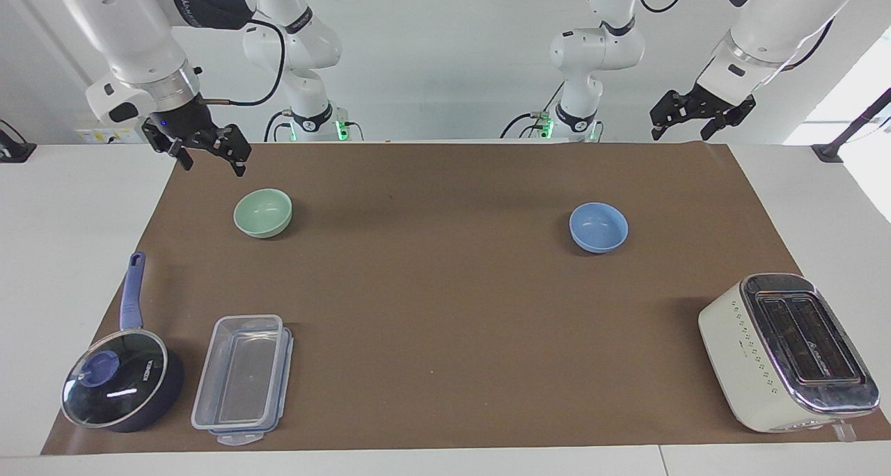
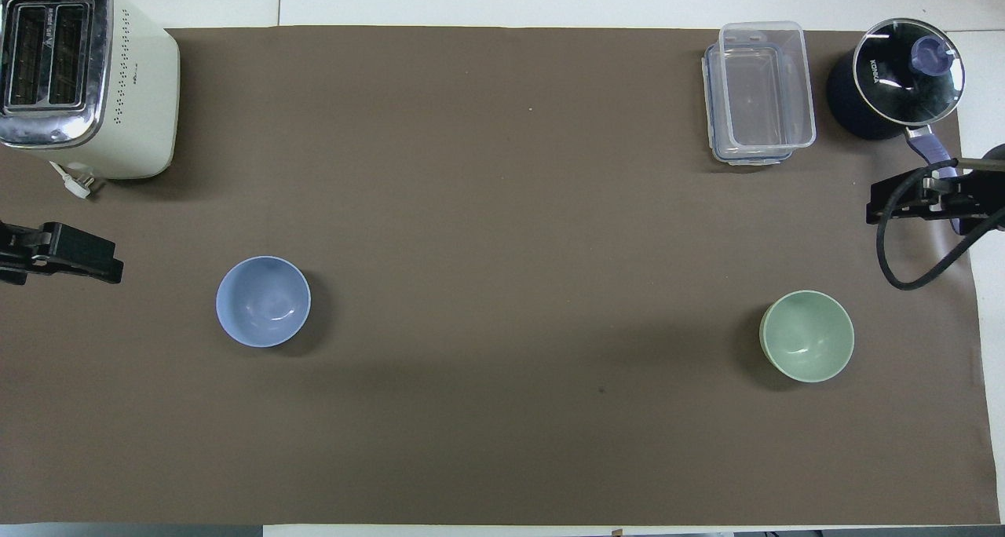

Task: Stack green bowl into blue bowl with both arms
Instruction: 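Reach the left gripper to the blue bowl while the right gripper reaches the green bowl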

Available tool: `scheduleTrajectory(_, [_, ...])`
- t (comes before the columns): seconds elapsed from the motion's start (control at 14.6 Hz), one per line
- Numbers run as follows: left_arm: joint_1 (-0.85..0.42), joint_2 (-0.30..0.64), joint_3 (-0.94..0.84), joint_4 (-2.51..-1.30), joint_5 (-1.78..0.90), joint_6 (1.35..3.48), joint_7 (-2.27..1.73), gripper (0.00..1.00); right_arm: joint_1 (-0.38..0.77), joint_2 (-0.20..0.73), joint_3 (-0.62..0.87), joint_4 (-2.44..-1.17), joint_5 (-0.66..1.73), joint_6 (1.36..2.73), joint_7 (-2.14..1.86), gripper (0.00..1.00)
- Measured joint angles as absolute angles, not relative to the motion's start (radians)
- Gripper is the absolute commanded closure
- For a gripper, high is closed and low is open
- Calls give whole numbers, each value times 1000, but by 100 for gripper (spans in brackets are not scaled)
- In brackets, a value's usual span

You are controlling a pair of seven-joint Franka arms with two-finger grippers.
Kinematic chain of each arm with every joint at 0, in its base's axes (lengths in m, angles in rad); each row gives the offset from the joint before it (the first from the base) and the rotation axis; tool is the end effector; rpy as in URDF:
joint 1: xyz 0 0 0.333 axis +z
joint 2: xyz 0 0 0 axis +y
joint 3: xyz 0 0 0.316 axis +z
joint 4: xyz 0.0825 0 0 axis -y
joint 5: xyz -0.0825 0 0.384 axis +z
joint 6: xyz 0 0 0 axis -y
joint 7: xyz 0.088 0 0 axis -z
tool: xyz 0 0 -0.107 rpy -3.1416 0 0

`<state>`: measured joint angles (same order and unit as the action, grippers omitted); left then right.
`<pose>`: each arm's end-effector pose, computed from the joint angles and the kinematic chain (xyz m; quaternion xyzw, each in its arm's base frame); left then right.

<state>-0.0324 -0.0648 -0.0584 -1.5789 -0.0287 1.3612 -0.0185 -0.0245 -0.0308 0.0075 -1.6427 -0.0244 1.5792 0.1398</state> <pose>0.5088 -0.0510 0.6386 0.9963 -0.0377 -0.0770 0.0082 0.5441 -0.0118 0.6083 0.9967 -0.0780 -0.0156 0.0133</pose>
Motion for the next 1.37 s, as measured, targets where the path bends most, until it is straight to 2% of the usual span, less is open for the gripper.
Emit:
scheduleTrajectory(0.68, [-32, -76, -57, -1607, -29, 1405, -20, 0, -29, -31, 7, -1648, -24, 1579, 140, 0])
scheduleTrajectory(1.02, [-31, -110, -53, -1808, -29, 1593, -20, 0, -46, -50, 5, -1712, -24, 1616, 140, 0])
scheduleTrajectory(1.37, [-31, -98, -52, -2053, -29, 1847, -7, 0, -86, -154, 3, -1982, -24, 1817, 121, 0])
